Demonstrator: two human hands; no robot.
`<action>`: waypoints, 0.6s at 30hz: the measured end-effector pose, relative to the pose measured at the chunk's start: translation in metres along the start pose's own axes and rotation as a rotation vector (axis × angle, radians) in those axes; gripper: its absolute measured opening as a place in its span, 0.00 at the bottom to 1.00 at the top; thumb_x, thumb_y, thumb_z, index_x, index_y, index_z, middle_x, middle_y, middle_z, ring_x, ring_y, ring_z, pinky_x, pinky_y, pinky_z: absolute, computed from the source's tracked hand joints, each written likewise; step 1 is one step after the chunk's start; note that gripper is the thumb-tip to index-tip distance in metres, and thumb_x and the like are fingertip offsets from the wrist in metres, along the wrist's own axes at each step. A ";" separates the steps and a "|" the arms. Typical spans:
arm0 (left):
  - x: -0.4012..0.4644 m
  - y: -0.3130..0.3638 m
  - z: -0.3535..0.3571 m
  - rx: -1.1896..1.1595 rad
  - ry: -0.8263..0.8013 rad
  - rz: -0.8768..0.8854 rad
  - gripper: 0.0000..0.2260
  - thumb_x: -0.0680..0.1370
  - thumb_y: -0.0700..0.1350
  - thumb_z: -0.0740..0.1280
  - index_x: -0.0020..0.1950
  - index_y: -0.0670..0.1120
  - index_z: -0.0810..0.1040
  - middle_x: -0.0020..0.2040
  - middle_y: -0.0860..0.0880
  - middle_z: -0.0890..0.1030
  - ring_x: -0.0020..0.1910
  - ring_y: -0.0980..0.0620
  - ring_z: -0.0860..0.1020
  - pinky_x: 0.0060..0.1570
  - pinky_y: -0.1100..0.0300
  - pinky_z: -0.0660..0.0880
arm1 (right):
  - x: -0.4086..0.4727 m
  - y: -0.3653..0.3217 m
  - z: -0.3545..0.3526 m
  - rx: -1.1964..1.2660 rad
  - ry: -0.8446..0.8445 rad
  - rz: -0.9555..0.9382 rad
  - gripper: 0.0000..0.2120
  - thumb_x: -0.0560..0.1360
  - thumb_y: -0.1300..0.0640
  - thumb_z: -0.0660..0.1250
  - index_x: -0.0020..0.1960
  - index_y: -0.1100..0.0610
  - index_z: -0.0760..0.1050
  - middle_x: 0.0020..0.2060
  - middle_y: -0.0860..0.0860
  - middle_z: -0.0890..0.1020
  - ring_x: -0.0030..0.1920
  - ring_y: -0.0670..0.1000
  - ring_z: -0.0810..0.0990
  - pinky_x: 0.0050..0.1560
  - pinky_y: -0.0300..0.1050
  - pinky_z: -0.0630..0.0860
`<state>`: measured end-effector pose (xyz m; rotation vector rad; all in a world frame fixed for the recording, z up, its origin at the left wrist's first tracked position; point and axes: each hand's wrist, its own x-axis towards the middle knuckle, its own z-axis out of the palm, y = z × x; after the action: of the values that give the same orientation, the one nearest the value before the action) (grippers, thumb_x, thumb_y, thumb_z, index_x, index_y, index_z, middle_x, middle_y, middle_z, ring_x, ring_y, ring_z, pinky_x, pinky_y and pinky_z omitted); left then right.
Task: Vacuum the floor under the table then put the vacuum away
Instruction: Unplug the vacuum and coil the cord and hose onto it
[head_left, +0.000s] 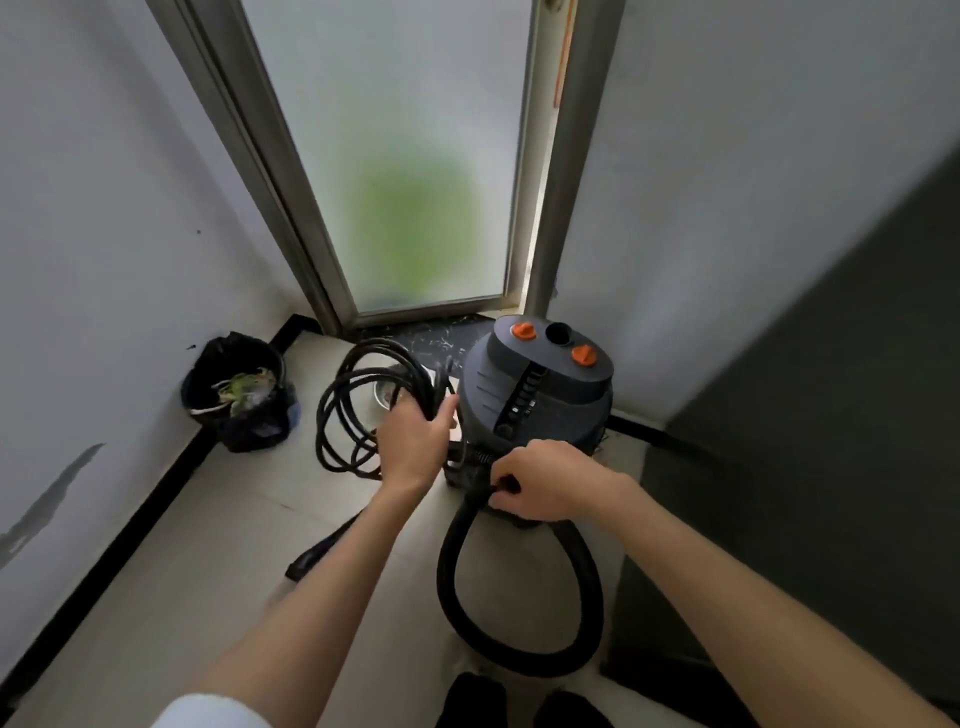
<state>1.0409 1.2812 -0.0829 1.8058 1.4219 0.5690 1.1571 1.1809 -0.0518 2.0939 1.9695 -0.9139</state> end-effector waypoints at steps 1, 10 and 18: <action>0.003 0.000 0.008 0.058 -0.069 0.039 0.12 0.76 0.49 0.67 0.43 0.40 0.79 0.37 0.48 0.79 0.39 0.49 0.76 0.38 0.61 0.63 | 0.004 -0.002 -0.007 0.039 0.014 -0.023 0.11 0.79 0.50 0.61 0.55 0.54 0.76 0.47 0.51 0.81 0.44 0.49 0.78 0.46 0.44 0.75; 0.013 0.010 0.021 -0.581 -0.717 -0.118 0.16 0.81 0.47 0.59 0.38 0.42 0.77 0.32 0.47 0.80 0.33 0.51 0.79 0.39 0.62 0.77 | 0.018 0.059 -0.038 0.614 0.362 0.062 0.05 0.73 0.54 0.71 0.46 0.54 0.76 0.41 0.49 0.79 0.46 0.49 0.78 0.50 0.45 0.75; 0.044 0.033 0.017 -0.514 -0.895 -0.071 0.10 0.77 0.44 0.65 0.38 0.42 0.69 0.25 0.51 0.65 0.24 0.53 0.66 0.29 0.64 0.66 | 0.027 0.101 -0.053 0.564 0.326 0.044 0.07 0.71 0.44 0.69 0.45 0.46 0.76 0.36 0.46 0.78 0.40 0.47 0.77 0.47 0.47 0.74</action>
<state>1.0860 1.3148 -0.0725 1.3074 0.6369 0.0330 1.2690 1.2160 -0.0532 2.7283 1.9580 -1.3154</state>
